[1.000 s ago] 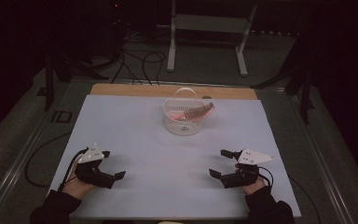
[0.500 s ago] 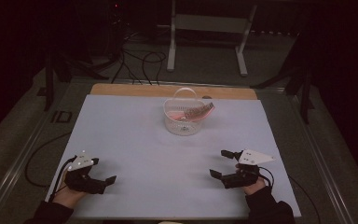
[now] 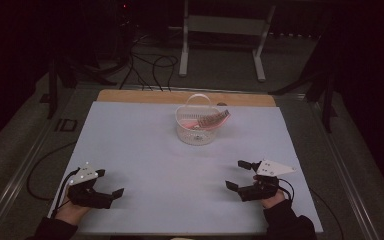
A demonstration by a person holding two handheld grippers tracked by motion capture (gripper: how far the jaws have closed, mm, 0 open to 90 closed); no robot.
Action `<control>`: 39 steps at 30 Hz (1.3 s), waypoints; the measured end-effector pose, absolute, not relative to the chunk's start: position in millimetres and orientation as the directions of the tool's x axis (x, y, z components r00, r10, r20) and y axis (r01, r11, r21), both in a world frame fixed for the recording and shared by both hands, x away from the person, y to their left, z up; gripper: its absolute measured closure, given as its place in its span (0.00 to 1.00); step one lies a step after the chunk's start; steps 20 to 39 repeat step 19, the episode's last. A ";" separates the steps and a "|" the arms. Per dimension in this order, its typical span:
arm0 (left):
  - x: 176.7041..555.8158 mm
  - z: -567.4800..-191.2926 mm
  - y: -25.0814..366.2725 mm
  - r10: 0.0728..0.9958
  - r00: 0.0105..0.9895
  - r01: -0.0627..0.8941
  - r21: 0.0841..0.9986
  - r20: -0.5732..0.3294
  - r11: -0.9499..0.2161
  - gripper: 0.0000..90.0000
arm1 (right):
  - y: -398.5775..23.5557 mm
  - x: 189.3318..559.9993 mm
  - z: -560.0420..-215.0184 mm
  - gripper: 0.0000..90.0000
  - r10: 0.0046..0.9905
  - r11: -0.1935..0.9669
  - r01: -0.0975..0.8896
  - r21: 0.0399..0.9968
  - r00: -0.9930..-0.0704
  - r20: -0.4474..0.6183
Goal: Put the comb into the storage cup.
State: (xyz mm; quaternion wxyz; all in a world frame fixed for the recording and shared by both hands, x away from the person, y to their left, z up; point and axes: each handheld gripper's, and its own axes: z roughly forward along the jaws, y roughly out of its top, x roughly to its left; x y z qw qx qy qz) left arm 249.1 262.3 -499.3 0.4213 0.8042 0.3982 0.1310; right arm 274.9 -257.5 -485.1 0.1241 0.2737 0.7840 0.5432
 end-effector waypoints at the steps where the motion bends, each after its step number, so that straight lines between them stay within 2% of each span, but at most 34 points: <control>1: 248.9 -499.3 262.0 0.749 0.651 0.529 0.783 -0.125 -0.328 0.00 | -257.7 275.1 -485.3 0.13 0.565 0.261 0.293 0.920 -0.819 0.101; 39: 246.9 -498.1 260.4 0.738 0.660 0.523 0.791 -0.141 -0.317 0.00 | -258.0 277.6 -486.6 0.14 0.575 0.257 0.307 0.916 -0.811 0.110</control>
